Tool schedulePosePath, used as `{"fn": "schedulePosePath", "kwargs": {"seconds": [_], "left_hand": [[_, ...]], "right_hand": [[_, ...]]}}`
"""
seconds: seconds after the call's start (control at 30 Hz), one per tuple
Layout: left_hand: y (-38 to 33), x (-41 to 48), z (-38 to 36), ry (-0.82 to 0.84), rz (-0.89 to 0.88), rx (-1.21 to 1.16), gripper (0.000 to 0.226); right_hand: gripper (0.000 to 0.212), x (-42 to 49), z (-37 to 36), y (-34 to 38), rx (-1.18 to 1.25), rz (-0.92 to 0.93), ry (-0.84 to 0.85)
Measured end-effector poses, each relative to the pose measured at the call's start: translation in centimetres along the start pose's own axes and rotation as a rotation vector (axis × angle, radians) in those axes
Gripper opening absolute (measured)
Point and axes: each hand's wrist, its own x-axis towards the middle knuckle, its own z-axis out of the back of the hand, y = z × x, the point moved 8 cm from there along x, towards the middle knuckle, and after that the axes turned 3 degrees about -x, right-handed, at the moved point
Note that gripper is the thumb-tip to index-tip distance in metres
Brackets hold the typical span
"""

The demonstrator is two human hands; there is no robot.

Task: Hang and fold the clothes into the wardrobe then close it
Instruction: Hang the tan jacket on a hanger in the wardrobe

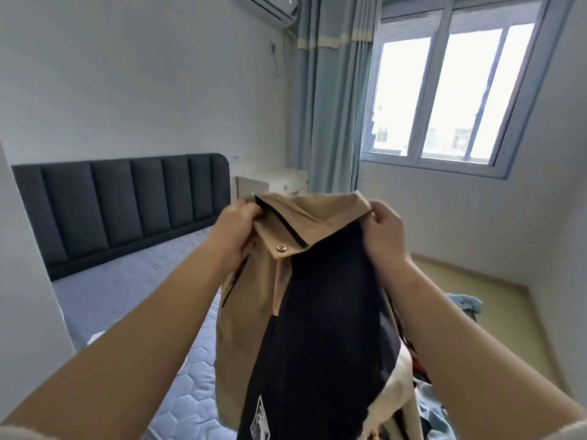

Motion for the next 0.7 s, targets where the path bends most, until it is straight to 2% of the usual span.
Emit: {"fn": "schedulePosePath", "kwargs": {"seconds": [0.1, 0.2, 0.27, 0.33, 0.4, 0.47, 0.53, 0.63, 0.67, 0.7], "left_hand": [[5.7, -0.3, 1.6, -0.109, 0.222, 0.076, 0.017], [10.8, -0.9, 3.9, -0.211, 0.423, 0.12, 0.028], [13.1, -1.4, 4.3, -0.206, 0.551, 0.022, 0.043], [14.5, -1.4, 4.5, -0.195, 0.613, -0.047, 0.046], [15.0, -1.0, 5.2, -0.174, 0.598, 0.029, 0.042], [14.8, -1.0, 5.7, -0.078, 0.58, 0.282, 0.034], [14.9, -1.9, 5.1, 0.161, 0.61, 0.623, 0.03], [16.2, -3.8, 4.4, 0.567, 0.718, 1.067, 0.026], [16.3, -3.7, 4.4, 0.6, 0.709, 1.129, 0.025], [16.0, -2.9, 4.4, 0.55, 0.66, 1.132, 0.022]], "right_hand": [[0.023, -1.9, -1.6, -5.4, -0.177, -0.156, 0.109], [0.033, -4.9, -3.8, -9.2, -0.332, -0.204, 0.35], [0.03, -7.0, -5.7, -10.8, -0.364, -0.231, 0.552], [0.02, -8.3, -6.8, -12.1, -0.403, -0.288, 0.659], [0.02, -8.5, -7.0, -13.0, -0.352, -0.369, 0.632], [0.021, -8.2, -7.0, -13.5, -0.174, -0.497, 0.55], [0.025, -7.6, -7.0, -13.5, 0.034, -0.579, 0.45], [0.03, -6.3, -7.1, -13.2, 0.23, -0.563, 0.323], [0.03, -6.0, -7.2, -13.0, 0.31, -0.567, 0.295], [0.03, -5.8, -7.4, -12.9, 0.406, -0.587, 0.272]]}}
